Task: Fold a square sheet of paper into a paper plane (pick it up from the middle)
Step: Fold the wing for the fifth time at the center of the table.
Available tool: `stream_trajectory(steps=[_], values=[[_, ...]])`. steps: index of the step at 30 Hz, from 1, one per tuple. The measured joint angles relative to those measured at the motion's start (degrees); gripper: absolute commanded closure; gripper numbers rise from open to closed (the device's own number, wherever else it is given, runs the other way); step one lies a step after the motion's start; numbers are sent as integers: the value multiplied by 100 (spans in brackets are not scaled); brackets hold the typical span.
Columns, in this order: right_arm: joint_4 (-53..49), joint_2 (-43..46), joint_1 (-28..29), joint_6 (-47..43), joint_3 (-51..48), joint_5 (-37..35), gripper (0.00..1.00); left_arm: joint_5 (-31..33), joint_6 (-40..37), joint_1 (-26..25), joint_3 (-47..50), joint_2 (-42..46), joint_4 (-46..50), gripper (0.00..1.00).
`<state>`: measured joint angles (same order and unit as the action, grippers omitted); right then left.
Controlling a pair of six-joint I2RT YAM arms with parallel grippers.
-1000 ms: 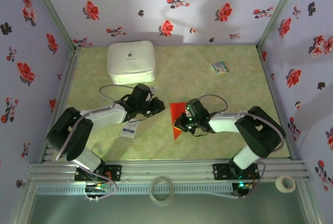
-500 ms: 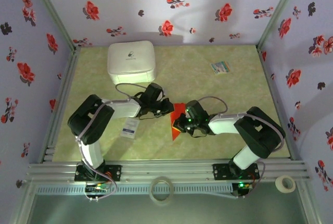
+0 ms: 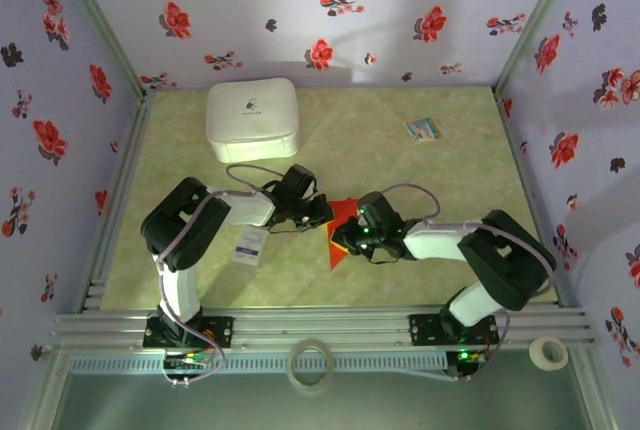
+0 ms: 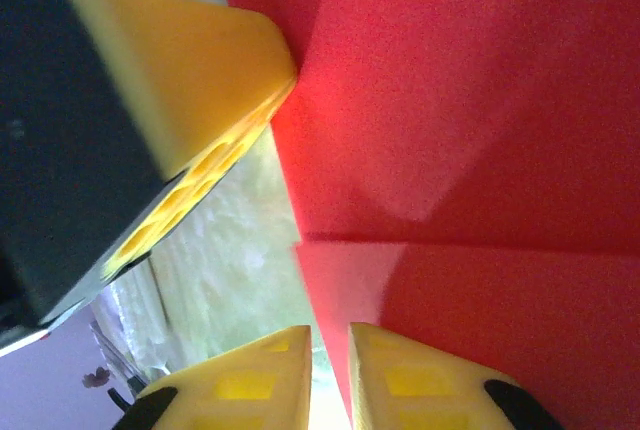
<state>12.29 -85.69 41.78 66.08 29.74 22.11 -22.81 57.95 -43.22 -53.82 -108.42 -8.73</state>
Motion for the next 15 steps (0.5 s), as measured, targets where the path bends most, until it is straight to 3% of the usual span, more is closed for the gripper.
stream_trajectory(steps=[7, 15], values=[[-758, 1034, -632, -295, -98, -184, 64, -37, 0, 4, 157, 4, -310, 96], [-979, 1150, -1228, -358, -310, -105, 62, -37, 0, 4, 195, 15, -374, 95]])
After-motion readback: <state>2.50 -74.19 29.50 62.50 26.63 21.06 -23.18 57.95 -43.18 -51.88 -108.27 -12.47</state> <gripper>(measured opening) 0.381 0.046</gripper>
